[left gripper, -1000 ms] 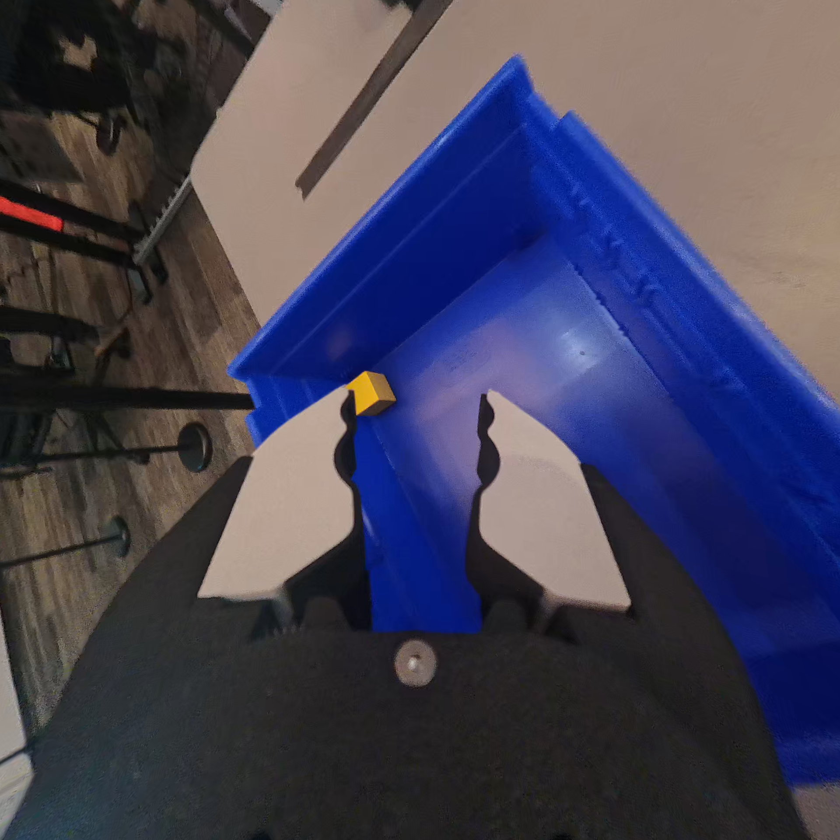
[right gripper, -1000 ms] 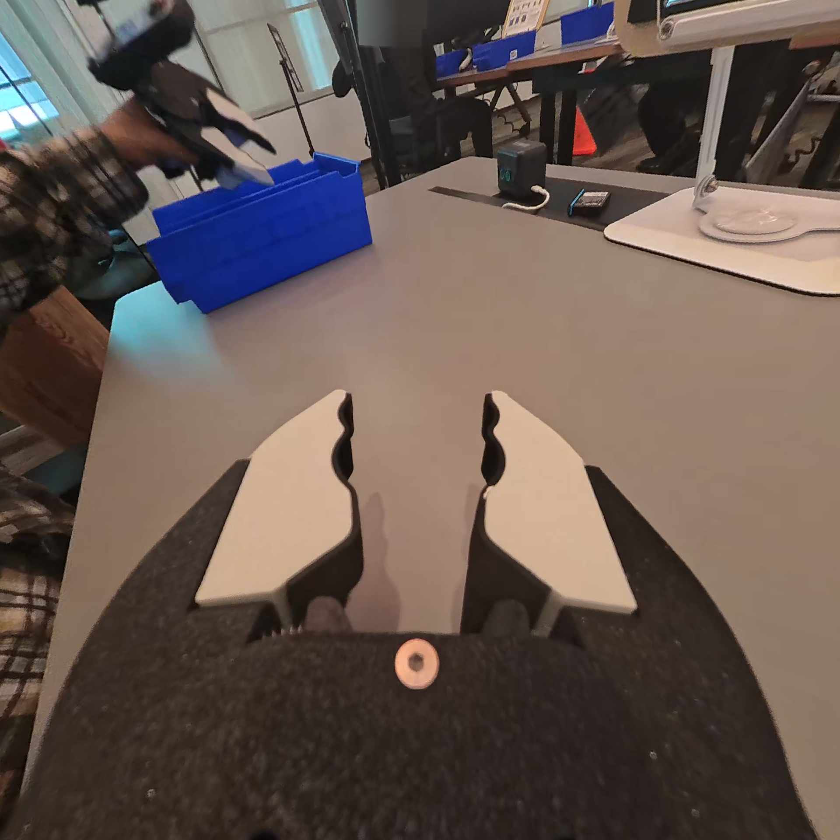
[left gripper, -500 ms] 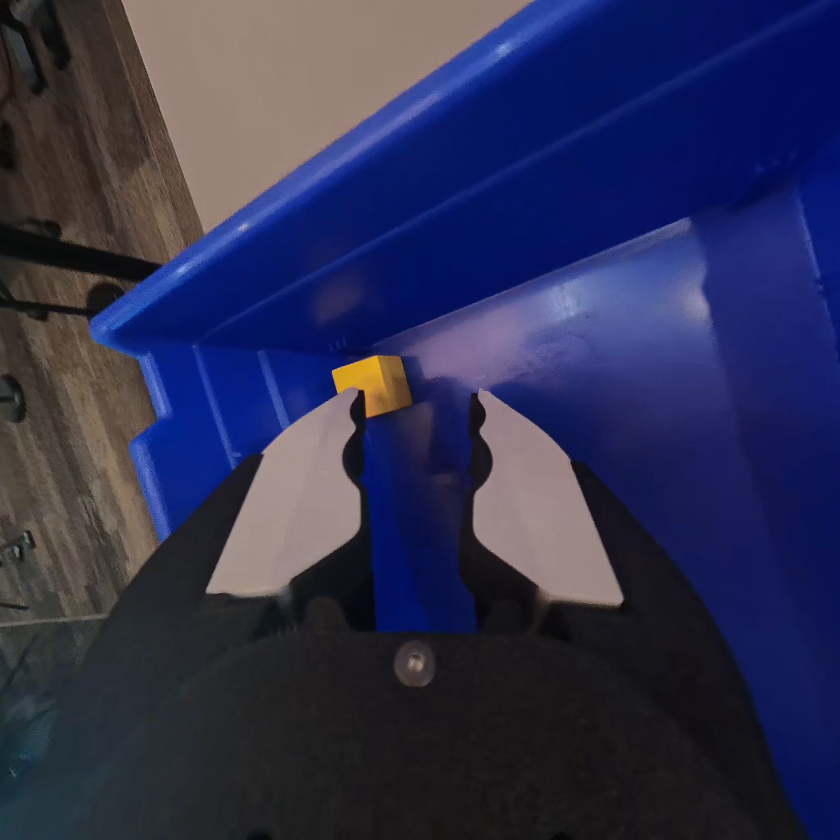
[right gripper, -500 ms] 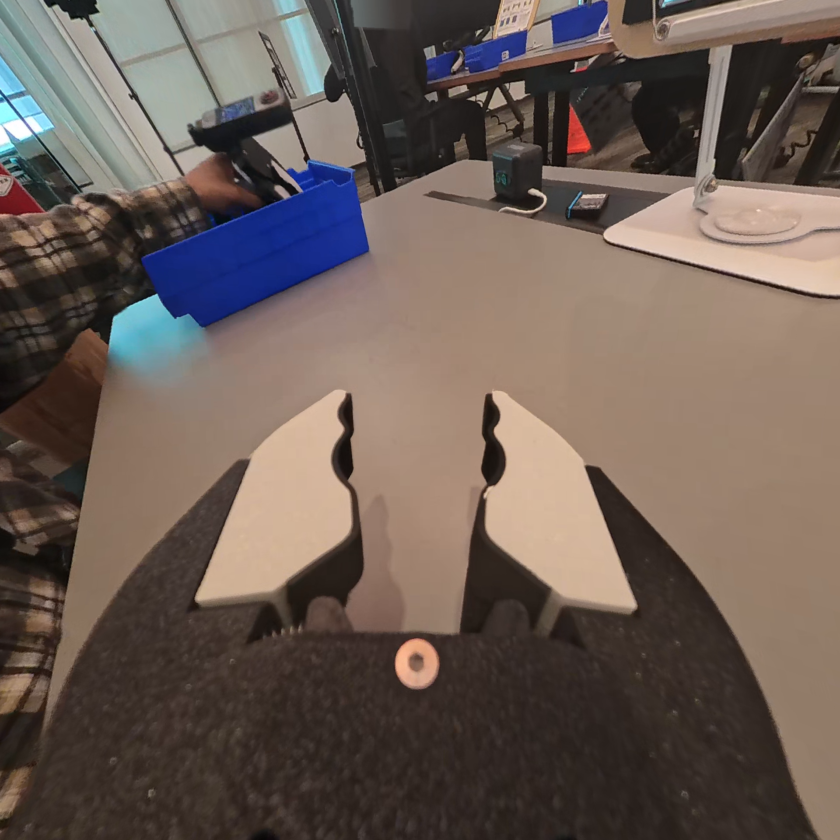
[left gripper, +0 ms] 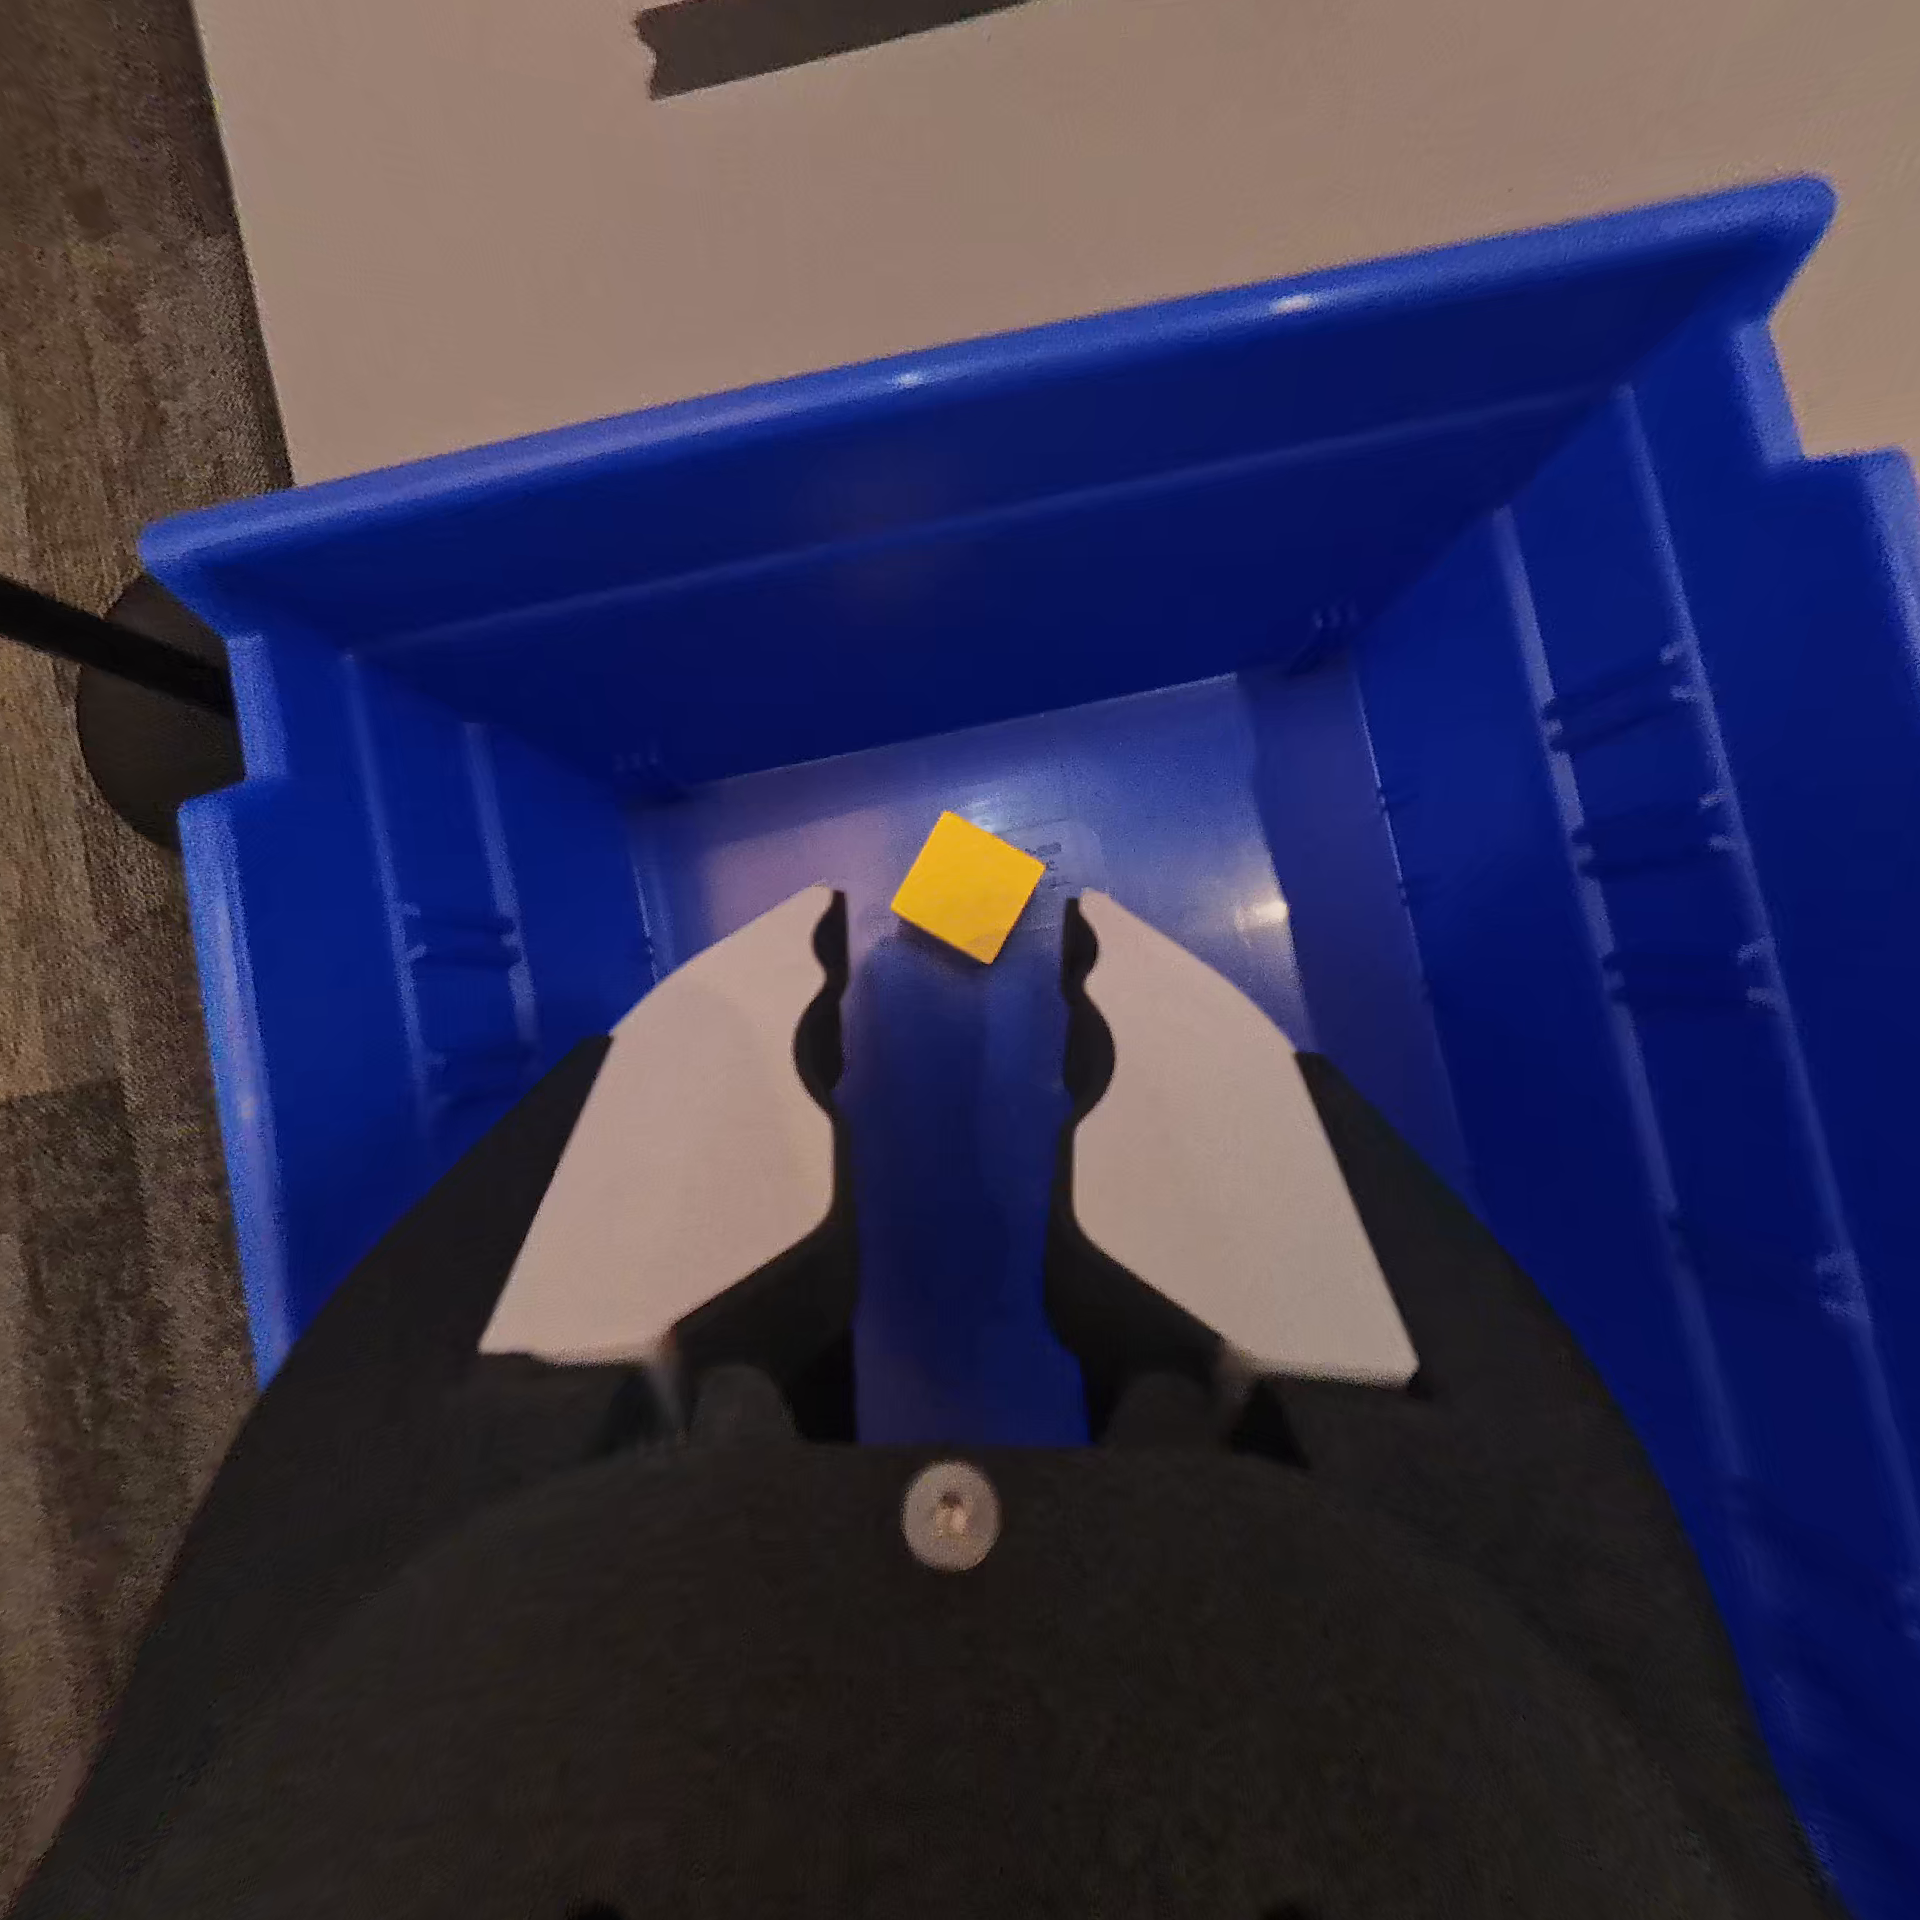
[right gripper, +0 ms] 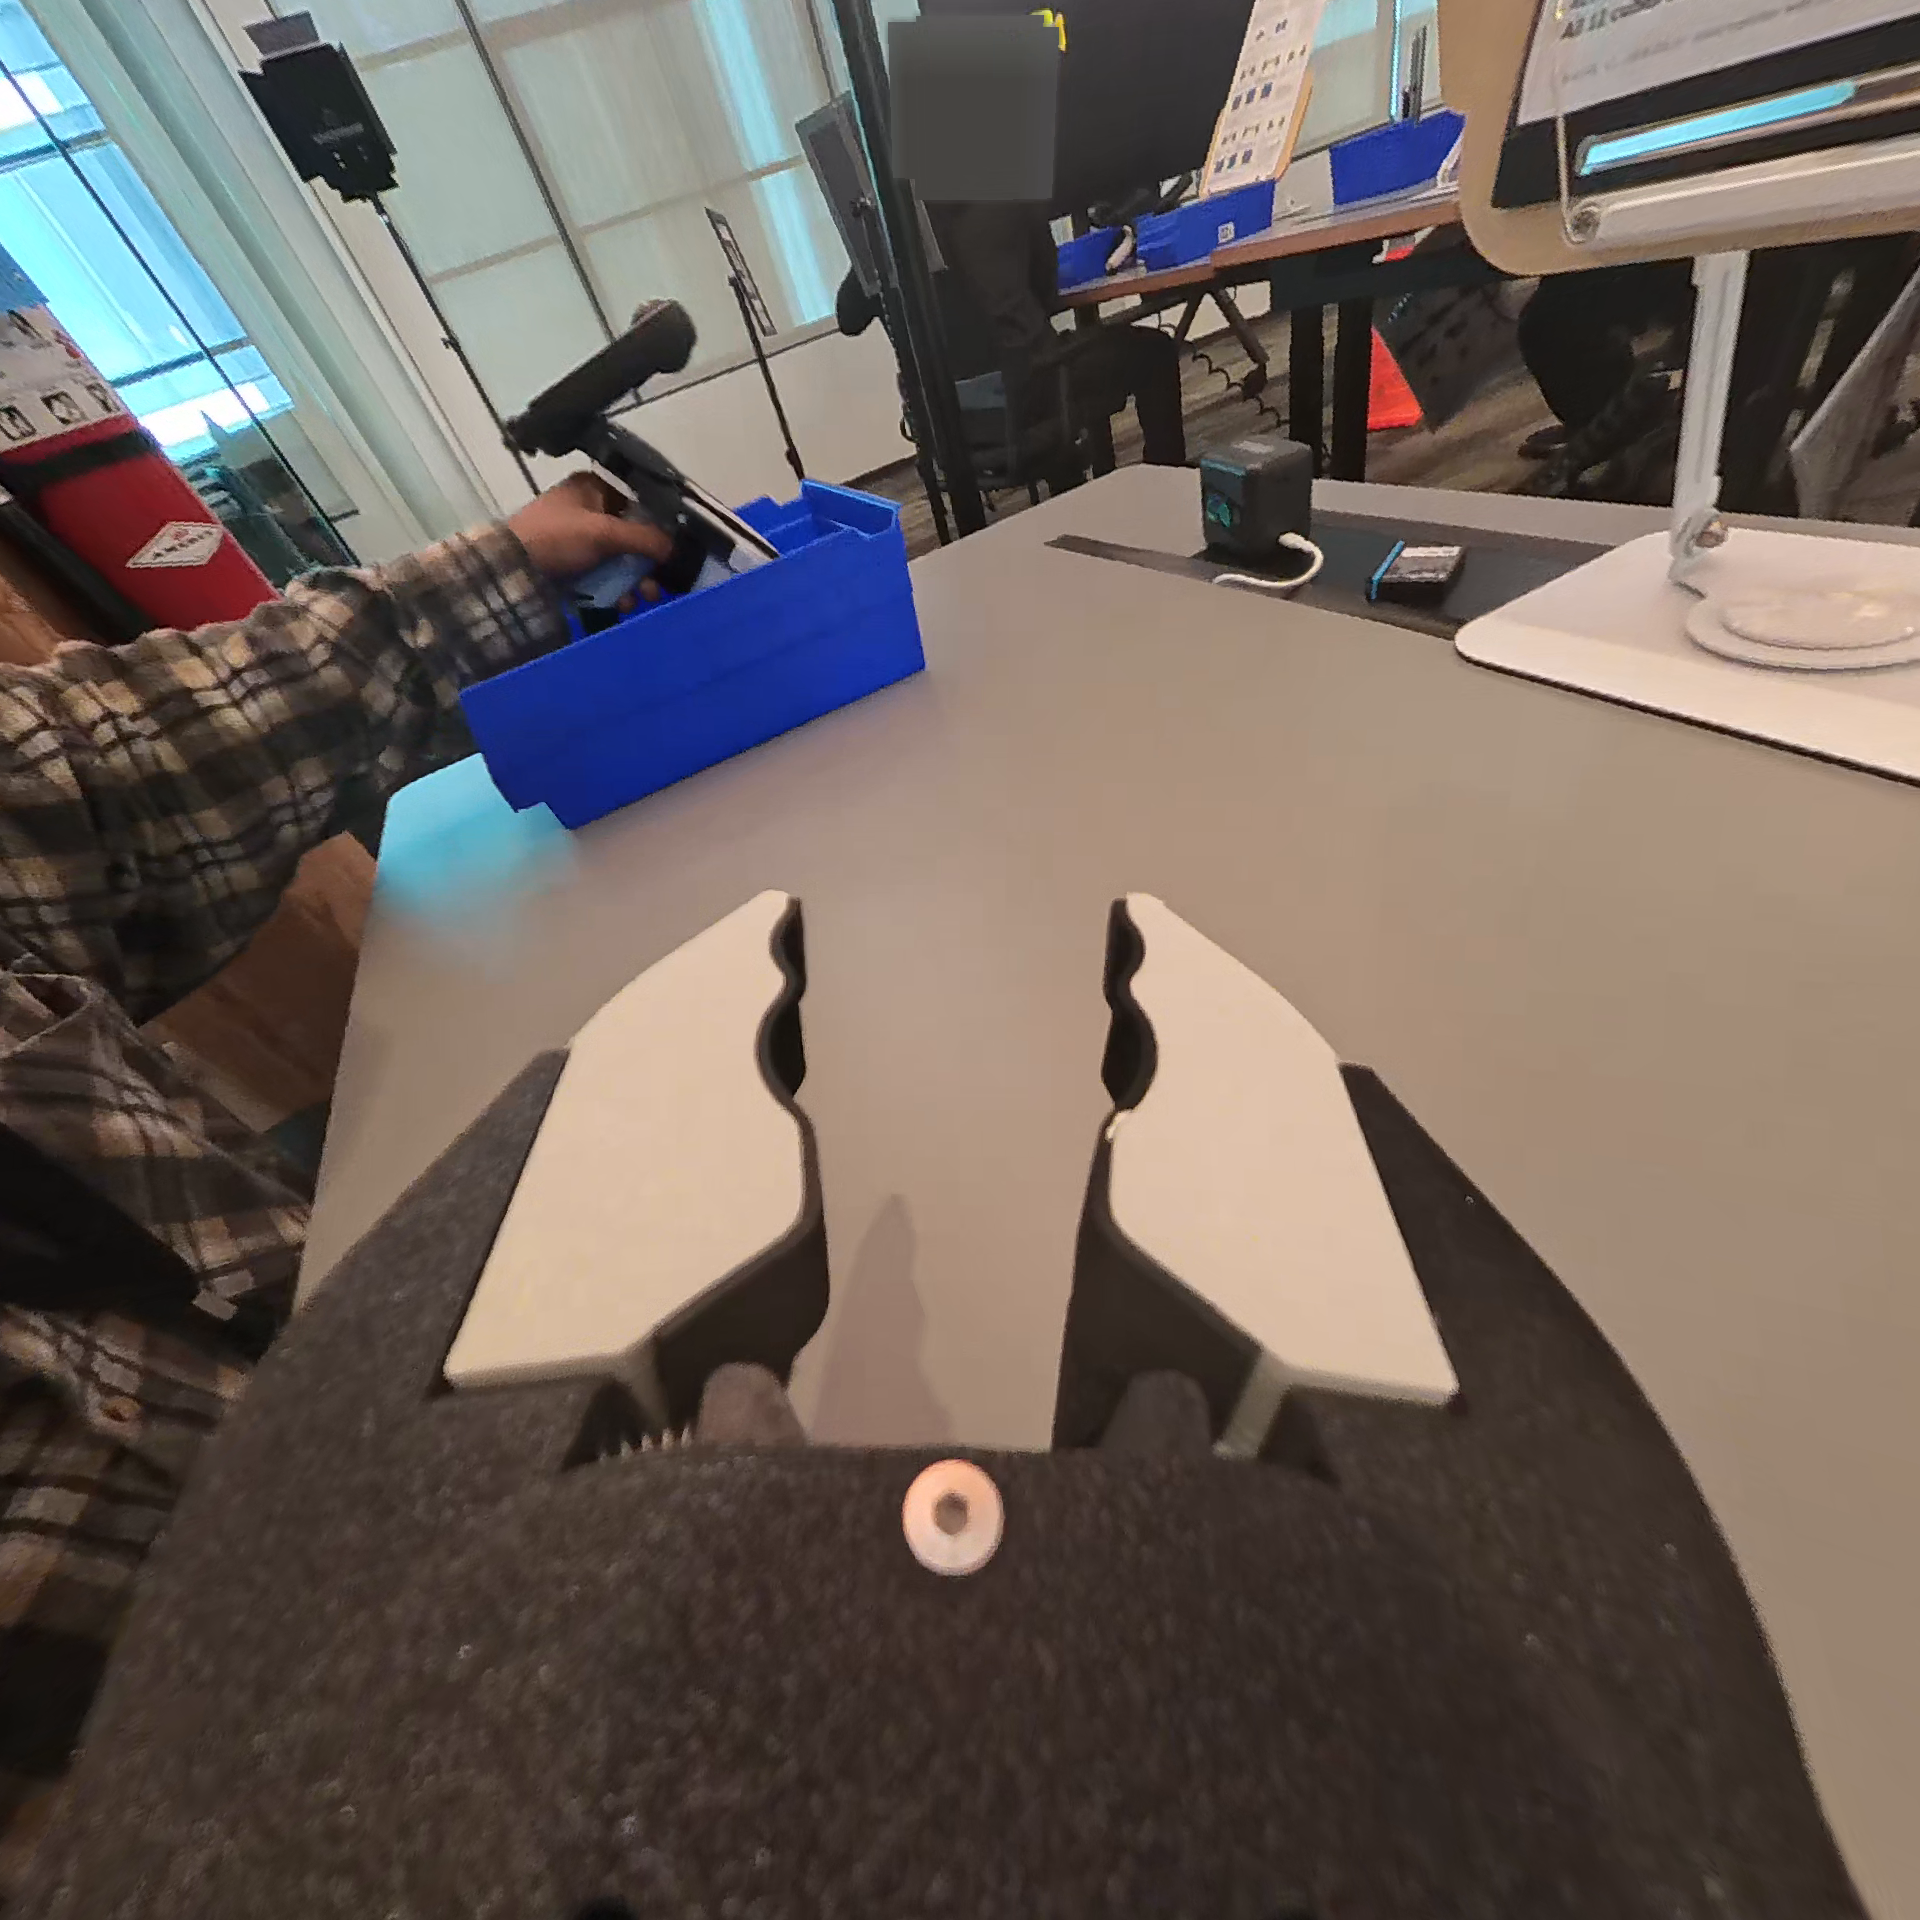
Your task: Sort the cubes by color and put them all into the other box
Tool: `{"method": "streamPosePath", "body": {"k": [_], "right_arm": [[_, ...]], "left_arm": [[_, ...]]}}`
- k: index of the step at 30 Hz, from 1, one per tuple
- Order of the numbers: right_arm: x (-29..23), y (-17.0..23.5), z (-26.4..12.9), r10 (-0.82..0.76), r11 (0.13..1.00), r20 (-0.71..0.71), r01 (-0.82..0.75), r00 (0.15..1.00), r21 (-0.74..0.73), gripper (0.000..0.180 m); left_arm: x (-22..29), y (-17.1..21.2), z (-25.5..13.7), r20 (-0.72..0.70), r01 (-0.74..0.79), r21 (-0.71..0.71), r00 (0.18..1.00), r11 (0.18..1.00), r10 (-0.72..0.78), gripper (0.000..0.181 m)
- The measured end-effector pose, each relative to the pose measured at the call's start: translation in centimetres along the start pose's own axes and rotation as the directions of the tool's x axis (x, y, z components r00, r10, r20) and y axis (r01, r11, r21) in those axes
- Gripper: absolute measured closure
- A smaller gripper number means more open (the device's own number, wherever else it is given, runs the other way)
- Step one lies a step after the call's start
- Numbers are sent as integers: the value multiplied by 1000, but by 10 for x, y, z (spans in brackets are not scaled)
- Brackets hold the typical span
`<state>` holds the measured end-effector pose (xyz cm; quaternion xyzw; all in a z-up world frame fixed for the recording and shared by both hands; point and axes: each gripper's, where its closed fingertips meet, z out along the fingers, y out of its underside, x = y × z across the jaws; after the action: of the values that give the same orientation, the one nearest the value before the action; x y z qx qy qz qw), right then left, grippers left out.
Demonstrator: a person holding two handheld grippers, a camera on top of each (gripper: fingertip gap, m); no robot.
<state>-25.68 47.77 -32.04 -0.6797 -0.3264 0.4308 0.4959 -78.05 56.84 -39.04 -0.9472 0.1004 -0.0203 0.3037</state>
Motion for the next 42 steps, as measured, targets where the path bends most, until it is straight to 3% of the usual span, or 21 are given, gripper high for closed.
{"method": "streamPosePath", "body": {"k": [4,8,13,17,25,26,28,31,33,36,39,42], "right_arm": [[-5,-1,7,8,1000,27,-8,1000,-1,124],[-5,0,6,3,1000,33,-3,999,-7,124],[-6,0,3,-14,1000,54,15,998,-8,123],[-12,-2,6,-1,1000,94,0,996,9,122],[-18,0,8,-14,1000,97,16,995,-20,123],[-18,-1,8,-15,1000,96,17,995,-18,123],[-19,-4,6,-19,1000,96,20,995,-12,124],[-22,-7,4,-22,1000,93,23,995,-13,125],[-22,-9,3,-15,1000,87,16,996,-14,125],[-19,-17,4,66,998,110,-67,992,1,124],[-14,-28,16,249,968,186,-252,951,-9,118],[-28,-57,32,498,846,436,-530,750,-56,116]], "left_arm": [[3,3,10,17,100,-25,995,995,-99,116],[12,8,24,-39,-18,-71,999,997,15,100],[12,11,12,-157,-419,-55,900,906,407,112],[15,15,12,-257,-515,-91,839,852,480,115],[6,20,31,-250,-493,-257,865,832,435,123],[4,23,34,-246,-484,-280,871,829,425,126],[3,29,37,-243,-463,-322,883,825,401,152],[-2,23,30,-183,-435,-321,900,841,395,152],[-1,2,11,-134,-404,-225,914,887,383,152],[34,-52,-43,-106,-402,118,904,908,414,153],[115,-99,-109,-75,-435,483,844,760,531,153],[222,-115,-157,-59,-410,733,757,543,651,153]]}}
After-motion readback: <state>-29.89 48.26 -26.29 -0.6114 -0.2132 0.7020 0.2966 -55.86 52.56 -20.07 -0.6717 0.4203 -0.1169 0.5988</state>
